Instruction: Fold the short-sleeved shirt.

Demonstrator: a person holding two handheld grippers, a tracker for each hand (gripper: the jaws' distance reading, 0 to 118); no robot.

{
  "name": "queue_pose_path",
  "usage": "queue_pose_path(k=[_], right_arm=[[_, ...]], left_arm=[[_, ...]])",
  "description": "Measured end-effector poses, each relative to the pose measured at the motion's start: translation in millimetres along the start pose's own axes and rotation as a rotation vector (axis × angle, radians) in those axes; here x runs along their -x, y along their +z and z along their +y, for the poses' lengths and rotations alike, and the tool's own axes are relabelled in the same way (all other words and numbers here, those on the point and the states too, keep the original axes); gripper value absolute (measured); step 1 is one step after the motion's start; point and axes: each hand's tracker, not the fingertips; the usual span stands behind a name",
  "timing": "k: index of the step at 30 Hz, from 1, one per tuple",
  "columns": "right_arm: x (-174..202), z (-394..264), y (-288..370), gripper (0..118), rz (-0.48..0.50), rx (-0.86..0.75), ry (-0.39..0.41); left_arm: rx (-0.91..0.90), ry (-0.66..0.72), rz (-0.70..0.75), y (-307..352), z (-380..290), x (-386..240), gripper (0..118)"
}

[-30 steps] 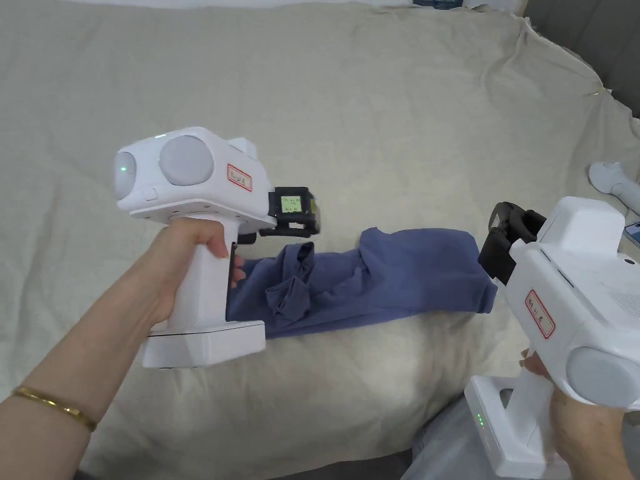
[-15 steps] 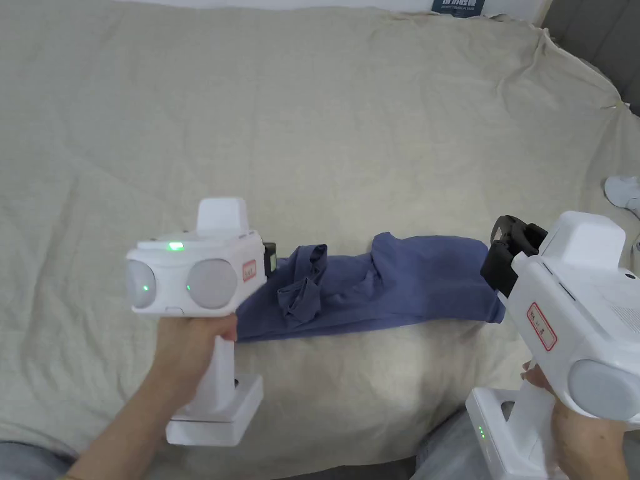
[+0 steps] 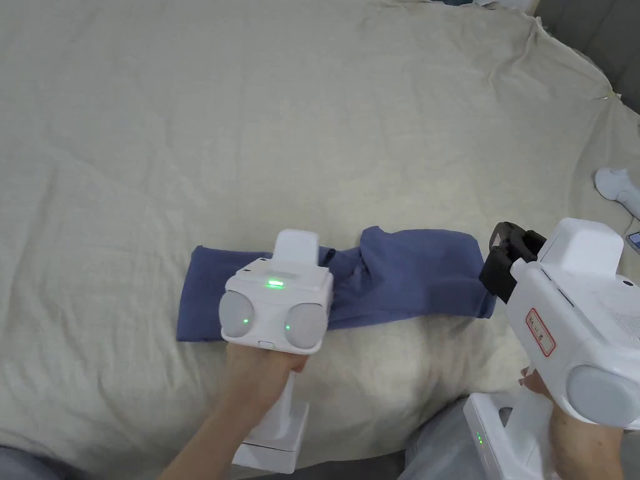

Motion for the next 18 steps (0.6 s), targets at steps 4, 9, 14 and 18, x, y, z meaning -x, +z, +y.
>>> queue_pose_path(k=[4, 9, 14, 18], right_arm=[[-2, -1, 1, 0, -0.002, 0.008, -0.002], [-7, 0, 5, 0, -0.011, 0.003, -0.008], [-10, 5, 8, 0, -0.018, -0.011, -0.013], [-8, 7, 10, 0, -0.013, -0.023, -0.017]], left_arm=[[0.043, -0.052, -0.070, -8, 2, -29, 0], [0.069, 0.002, -0.170, -6, 11, -48, 0], [-0.006, 0.039, -0.222, 18, 40, -30, 0], [-0.082, 0.139, -0.237, 42, 69, 12, 0]])
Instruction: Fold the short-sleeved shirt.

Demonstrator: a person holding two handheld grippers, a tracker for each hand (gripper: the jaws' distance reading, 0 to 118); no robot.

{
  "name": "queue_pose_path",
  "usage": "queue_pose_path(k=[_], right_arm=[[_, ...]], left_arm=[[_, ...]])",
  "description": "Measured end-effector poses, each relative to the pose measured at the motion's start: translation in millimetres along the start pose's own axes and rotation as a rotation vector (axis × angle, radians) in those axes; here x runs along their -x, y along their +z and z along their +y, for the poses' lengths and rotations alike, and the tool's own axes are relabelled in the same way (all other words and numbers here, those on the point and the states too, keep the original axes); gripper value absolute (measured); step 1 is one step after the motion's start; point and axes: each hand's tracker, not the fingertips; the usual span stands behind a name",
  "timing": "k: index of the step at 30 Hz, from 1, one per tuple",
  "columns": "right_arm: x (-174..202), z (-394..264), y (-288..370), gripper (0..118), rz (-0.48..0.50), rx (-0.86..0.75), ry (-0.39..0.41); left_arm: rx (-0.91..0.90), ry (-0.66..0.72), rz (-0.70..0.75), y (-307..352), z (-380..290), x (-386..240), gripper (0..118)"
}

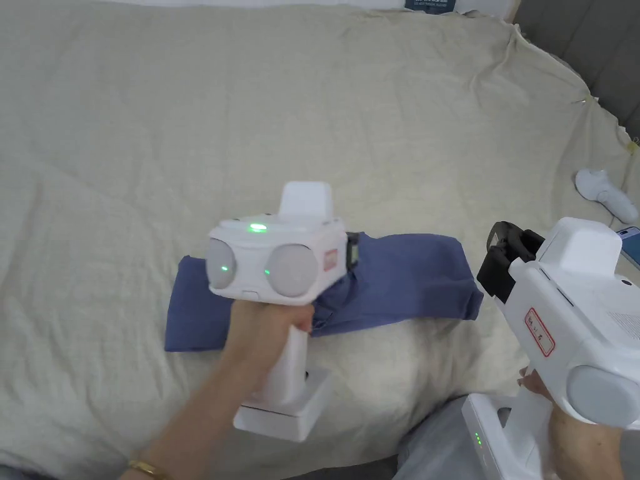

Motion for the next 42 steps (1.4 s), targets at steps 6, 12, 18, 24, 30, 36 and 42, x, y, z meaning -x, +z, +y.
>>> queue_pose_path(k=[6, 12, 18, 24, 30, 36, 42], right_arm=[[8, 2, -1, 0, 0.017, -0.010, 0.004], [21, 4, -2, 0, 0.038, -0.011, 0.015], [32, 4, -5, 0, 0.054, -0.005, 0.024], [42, 3, -7, 0, 0.064, 0.004, 0.046], [44, 3, -9, 0, 0.058, 0.014, 0.055], [42, 0, -11, 0, 0.048, 0.028, 0.060], [39, -2, -12, 0, 0.040, 0.036, 0.057]], left_arm=[[-0.036, 0.050, 0.007, 40, 35, 65, 0], [0.019, 0.231, -0.002, 63, 39, 142, 0], [0.163, 0.409, -0.152, 67, 19, 204, 0], [0.290, 0.446, -0.168, 51, -2, 229, 0], [0.353, 0.433, -0.220, 39, -2, 234, 43], [0.402, 0.354, -0.238, 31, 0, 229, 118], [0.478, 0.338, -0.211, 16, -7, 225, 118]])
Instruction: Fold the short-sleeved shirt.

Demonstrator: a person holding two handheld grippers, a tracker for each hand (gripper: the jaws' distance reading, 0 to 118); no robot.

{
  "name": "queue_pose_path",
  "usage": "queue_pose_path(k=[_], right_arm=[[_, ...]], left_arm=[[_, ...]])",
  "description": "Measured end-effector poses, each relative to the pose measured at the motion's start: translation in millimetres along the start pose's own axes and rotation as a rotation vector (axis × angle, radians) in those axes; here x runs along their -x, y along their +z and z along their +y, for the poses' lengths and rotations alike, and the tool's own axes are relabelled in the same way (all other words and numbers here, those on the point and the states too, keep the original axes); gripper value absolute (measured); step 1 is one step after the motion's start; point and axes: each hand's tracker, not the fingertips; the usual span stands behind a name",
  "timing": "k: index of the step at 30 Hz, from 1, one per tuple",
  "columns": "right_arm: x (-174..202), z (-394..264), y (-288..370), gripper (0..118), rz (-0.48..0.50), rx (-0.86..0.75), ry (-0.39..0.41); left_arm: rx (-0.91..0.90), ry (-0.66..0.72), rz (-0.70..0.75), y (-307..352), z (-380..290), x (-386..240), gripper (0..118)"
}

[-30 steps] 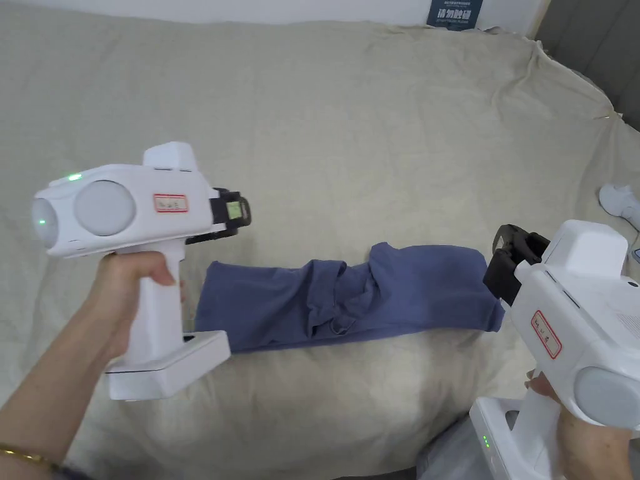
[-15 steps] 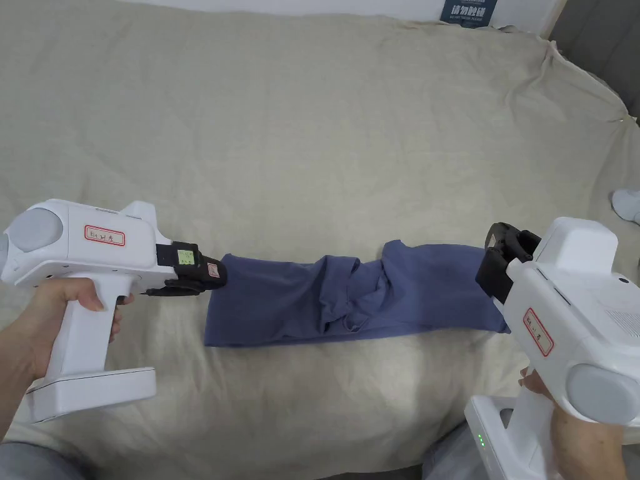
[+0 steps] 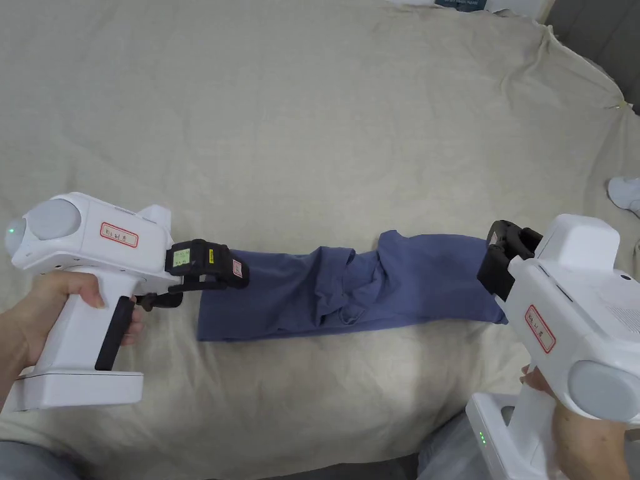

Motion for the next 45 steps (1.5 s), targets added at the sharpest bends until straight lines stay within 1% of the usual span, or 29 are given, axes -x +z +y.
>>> queue_pose_path(k=[2, 3, 4, 6, 9, 10, 11, 12, 14, 15, 18, 20, 23, 29, 31, 34, 40, 43, 45], right_arm=[[0, 0, 0, 0, -0.001, 0.002, 0.001], [0, 0, -1, 0, -0.001, 0.005, 0.000], [0, -1, -1, 0, -0.002, 0.006, 0.000], [0, -1, -1, 0, -0.002, 0.007, 0.002], [0, -3, -1, 0, 0.002, 0.013, 0.001], [0, -4, -1, 0, 0.001, 0.013, 0.001], [-1, -4, -1, 0, 0.001, 0.014, 0.002], [-1, -5, -1, 0, 0.002, 0.015, 0.001], [-1, -6, -1, 0, 0.003, 0.019, -0.001], [-1, -7, -1, 0, 0.003, 0.021, -0.003], [-1, -8, -1, 0, 0.008, 0.024, -0.008], [0, -8, -1, 0, 0.013, 0.025, -0.004], [2, -7, 0, 0, 0.019, 0.019, -0.009], [5, -2, 2, 0, 0.034, 0.003, -0.011], [7, 0, 2, 0, 0.041, -0.001, -0.013], [12, 1, 1, 0, 0.053, -0.006, -0.016], [22, 1, -2, 0, 0.079, -0.008, -0.009], [28, -1, -5, 0, 0.094, -0.003, -0.010], [31, -1, -6, 0, 0.106, -0.003, -0.014]], left_arm=[[0.004, -0.008, -0.006, -5, -1, -2, 118], [0.005, -0.004, -0.008, -7, -1, -3, 115], [0.006, 0.002, -0.011, -9, -4, -3, 110], [0.008, 0.006, -0.015, -14, -5, -6, 89], [0.024, -0.015, 0.007, -22, -8, -12, 69], [0.016, -0.028, 0.042, -23, -9, -16, 53], [0.001, -0.030, 0.090, -23, -9, -19, 23], [-0.005, -0.021, 0.118, -24, -10, -19, 11], [-0.025, 0.080, 0.090, -23, -10, -19, 9], [-0.026, 0.098, 0.088, -23, -11, -20, 8], [-0.044, 0.032, 0.129, -19, -16, -34, 7], [-0.052, 0.035, 0.128, -11, -16, -42, 7], [-0.072, 0.080, 0.092, 7, -13, -50, 6], [-0.115, 0.066, 0.078, 56, -4, -51, 6], [-0.128, 0.069, 0.122, 73, -3, -43, 6], [-0.137, 0.094, 0.230, 99, -4, -21, 6], [-0.196, 0.267, 0.370, 158, -13, 37, 6], [-0.202, 0.298, 0.473, 182, -17, 51, 6], [-0.201, 0.333, 0.517, 194, -19, 53, 6]])
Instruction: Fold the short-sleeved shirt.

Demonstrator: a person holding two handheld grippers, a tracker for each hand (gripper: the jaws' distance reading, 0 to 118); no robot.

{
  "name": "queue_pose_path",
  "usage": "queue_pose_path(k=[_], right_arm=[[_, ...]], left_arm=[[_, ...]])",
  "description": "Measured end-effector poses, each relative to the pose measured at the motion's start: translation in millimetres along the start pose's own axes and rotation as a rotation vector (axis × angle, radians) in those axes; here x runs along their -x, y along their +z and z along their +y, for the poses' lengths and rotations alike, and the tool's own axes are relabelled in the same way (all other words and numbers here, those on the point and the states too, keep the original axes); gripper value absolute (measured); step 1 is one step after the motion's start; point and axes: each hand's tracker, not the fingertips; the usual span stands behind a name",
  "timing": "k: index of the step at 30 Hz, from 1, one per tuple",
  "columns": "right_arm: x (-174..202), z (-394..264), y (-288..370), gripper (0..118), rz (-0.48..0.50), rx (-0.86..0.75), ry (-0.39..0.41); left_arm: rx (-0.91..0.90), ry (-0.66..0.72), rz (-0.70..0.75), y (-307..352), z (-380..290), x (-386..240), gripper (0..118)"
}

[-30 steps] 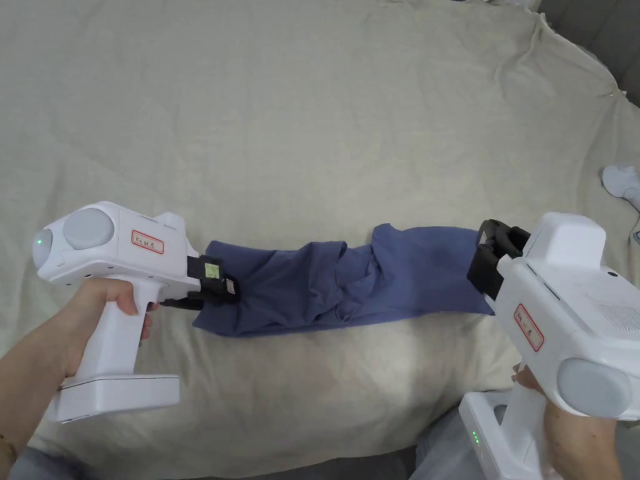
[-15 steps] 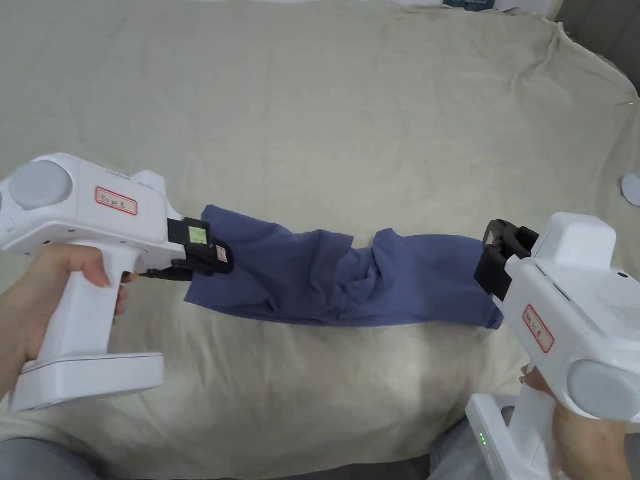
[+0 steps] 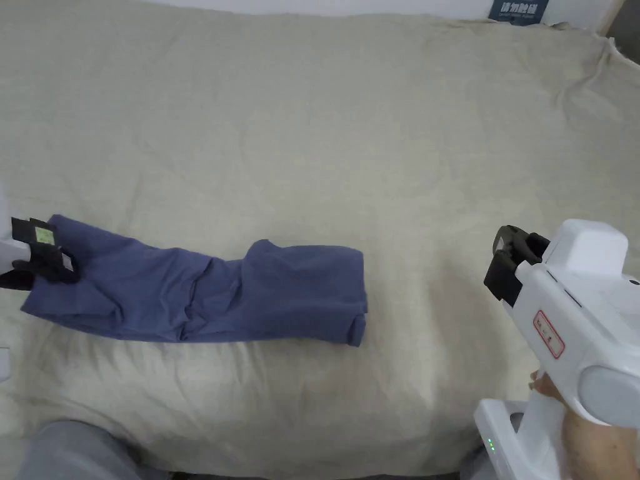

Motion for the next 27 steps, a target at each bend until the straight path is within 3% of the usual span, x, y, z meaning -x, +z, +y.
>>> queue_pose_path(k=[3, 8, 15, 27], right_arm=[[3, 0, -2, 0, 0.014, 0.000, -0.002], [2, 1, -2, 0, 0.025, -0.006, -0.014], [-12, 0, 6, 0, 0.006, -0.019, -0.038], [-48, -6, 24, 0, -0.070, -0.037, -0.099]], left_arm=[[-0.009, -0.025, 0.003, 17, -3, -7, 6], [-0.024, -0.027, -0.137, 42, -11, -47, 6], [-0.024, -0.099, -0.215, 34, -27, -121, 6], [0.035, -0.302, -0.126, -22, -53, -227, 6]])
